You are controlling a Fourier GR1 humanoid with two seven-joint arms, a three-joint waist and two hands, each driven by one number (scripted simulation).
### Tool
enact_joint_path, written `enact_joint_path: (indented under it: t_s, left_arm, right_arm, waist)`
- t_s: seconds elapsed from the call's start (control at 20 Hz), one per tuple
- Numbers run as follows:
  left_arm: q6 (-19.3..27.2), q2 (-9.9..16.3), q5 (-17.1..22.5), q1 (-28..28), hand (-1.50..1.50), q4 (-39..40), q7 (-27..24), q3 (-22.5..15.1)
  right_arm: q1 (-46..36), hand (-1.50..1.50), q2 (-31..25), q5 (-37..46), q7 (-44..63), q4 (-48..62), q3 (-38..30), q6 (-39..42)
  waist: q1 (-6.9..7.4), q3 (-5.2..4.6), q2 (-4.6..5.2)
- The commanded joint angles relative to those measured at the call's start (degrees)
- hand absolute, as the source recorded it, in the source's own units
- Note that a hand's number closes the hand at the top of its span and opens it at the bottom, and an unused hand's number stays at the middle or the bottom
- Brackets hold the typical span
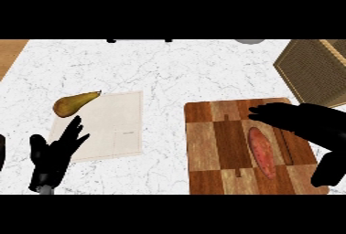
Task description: Pick the sweet potato from the cutting board and place it in the basket
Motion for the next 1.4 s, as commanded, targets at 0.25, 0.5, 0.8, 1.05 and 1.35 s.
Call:
enact_joint_path:
  t_s: [0.25,0.5,0.8,1.05,1.35]
  left_arm:
    - [0.1,-1.8,-1.4,3.0,0.0,4.7,2.5,-1.3]
    - [-1.3,-1.1,-0.8,3.5,0.0,3.3,2.8,-0.5]
    - [-1.6,-1.2,-1.6,4.9,0.0,3.2,2.3,-0.5]
    - [-0.7,-2.9,-2.2,3.8,0.0,2.3,4.6,-1.7]
    - [-2.4,-2.1,-2.0,2.1,0.0,4.9,3.1,0.5]
  right_arm:
    - [2.6,-1.5,3.2,5.3,-4.6,2.6,2.0,-4.3]
    - [0.8,-1.5,5.3,11.3,-4.9,8.4,5.0,-6.6]
    - [1.3,-1.5,5.7,14.9,-1.8,7.0,7.3,-4.7]
    - [0.9,-1.5,6.8,16.4,-6.9,13.2,7.3,-7.6]
    - [1.2,-1.5,9.4,18.8,-7.6,14.9,7.9,-9.9]
  waist:
    - [-0.18,-0.91,0.67]
    - [0.51,-0.9,0.75]
    - [0.26,-0.95,0.6]
    - [0.31,-0.88,0.73]
    - [0.08,-0.92,0.74]
